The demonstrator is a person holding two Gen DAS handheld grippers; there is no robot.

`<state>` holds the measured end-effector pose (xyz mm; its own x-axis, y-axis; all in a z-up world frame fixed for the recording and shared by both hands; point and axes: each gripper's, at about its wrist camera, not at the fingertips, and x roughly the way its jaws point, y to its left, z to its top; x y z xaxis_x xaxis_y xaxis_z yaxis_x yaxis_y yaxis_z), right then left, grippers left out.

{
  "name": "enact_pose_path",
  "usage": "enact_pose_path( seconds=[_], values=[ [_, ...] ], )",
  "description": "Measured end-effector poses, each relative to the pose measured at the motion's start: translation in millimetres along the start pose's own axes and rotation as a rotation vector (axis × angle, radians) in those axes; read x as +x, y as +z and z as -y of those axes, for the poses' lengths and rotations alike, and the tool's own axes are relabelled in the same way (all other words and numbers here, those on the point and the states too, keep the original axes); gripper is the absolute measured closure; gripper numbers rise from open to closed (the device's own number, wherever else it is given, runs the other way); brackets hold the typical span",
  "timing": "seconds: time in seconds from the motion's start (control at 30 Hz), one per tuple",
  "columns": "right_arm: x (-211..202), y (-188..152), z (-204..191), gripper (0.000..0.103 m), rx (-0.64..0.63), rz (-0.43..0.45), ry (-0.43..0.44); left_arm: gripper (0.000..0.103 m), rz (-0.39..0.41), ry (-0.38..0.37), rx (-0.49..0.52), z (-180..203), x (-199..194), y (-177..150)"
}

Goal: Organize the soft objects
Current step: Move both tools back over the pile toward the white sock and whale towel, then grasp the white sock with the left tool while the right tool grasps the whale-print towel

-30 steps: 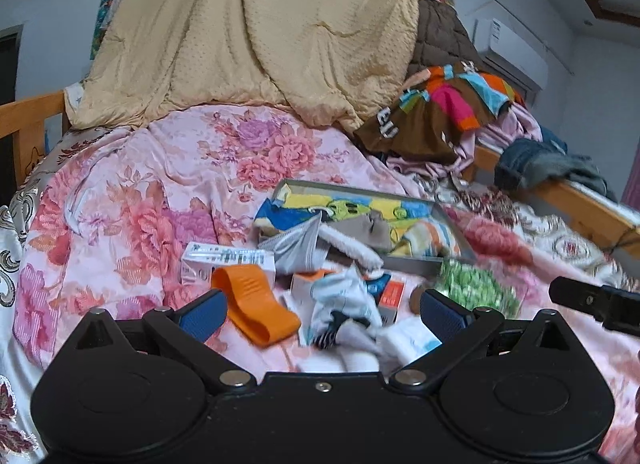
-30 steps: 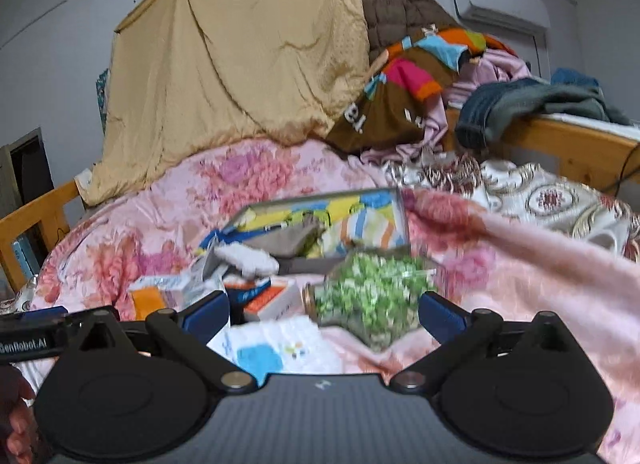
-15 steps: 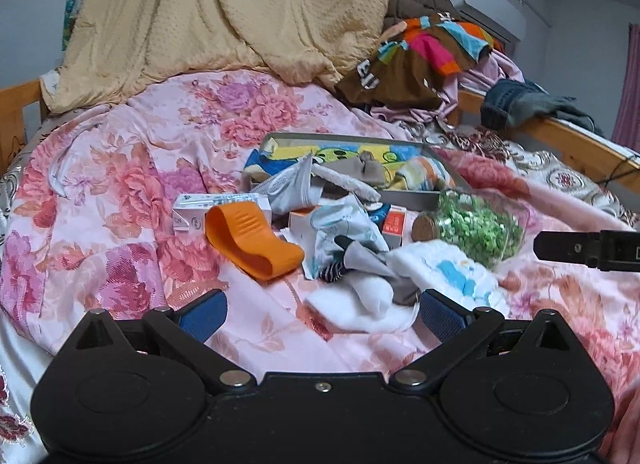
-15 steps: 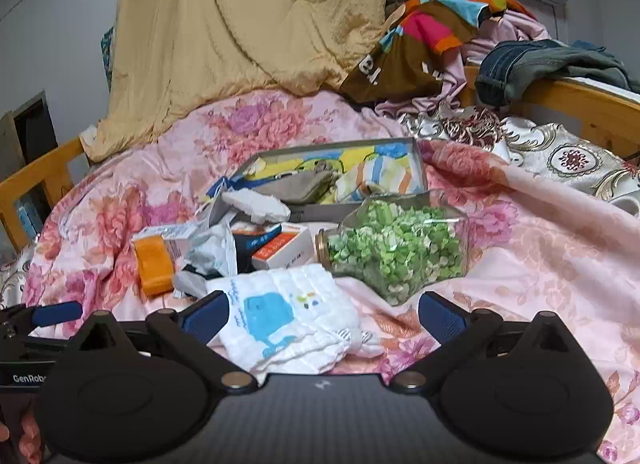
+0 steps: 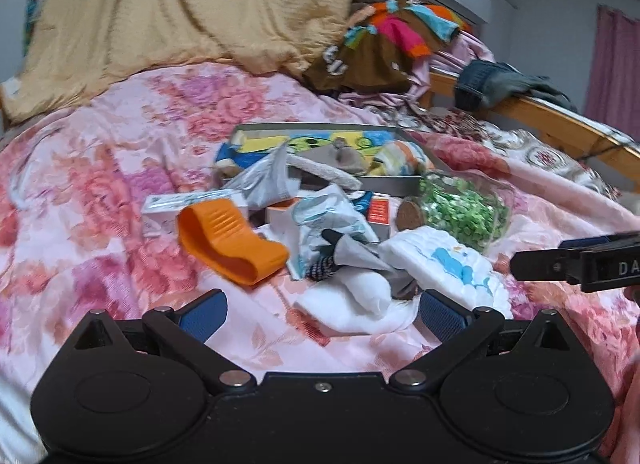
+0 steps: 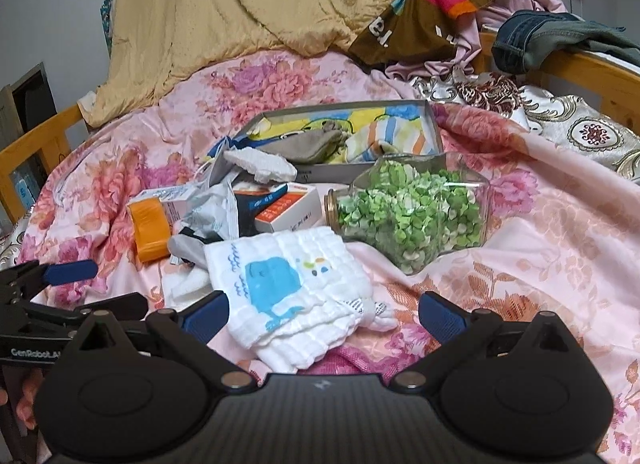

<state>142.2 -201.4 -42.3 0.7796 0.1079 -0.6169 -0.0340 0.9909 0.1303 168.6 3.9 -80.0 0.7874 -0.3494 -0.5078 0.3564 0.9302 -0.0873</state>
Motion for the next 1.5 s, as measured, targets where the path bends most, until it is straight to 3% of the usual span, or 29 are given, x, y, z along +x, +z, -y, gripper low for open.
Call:
enact_pose_path(
  seconds=[0.4,0.6,0.9,1.17,1.23,1.5],
  values=[
    [16,-1,3,0.0,0.018,-0.062,-0.01,0.001,-0.094,-0.096,0.142,-3,34,8],
    [28,2,-1,0.0,-0.037,-0.092,0.014,0.002,-0.157,-0.135,0.171,-12,48,14],
    [55,17,-12,0.0,-0.281,-0.092,0.086,0.009,-0.207,-0.229,0.068,-26,63,18],
    [68,17,-6,0.0,-0.245,-0.15,0.152,0.021,-0.239,-0.248,-0.021,-32,75,17],
    [70,15,-8,0.0,-0.263,-0.156,0.149,0.036,-0.252,-0.283,-0.047,-33,76,17],
    [77,16,-7,0.0,-0.248,-0.184,0.136,0.038,-0.295,-0.267,-0.129,-32,85,14]
  ],
)
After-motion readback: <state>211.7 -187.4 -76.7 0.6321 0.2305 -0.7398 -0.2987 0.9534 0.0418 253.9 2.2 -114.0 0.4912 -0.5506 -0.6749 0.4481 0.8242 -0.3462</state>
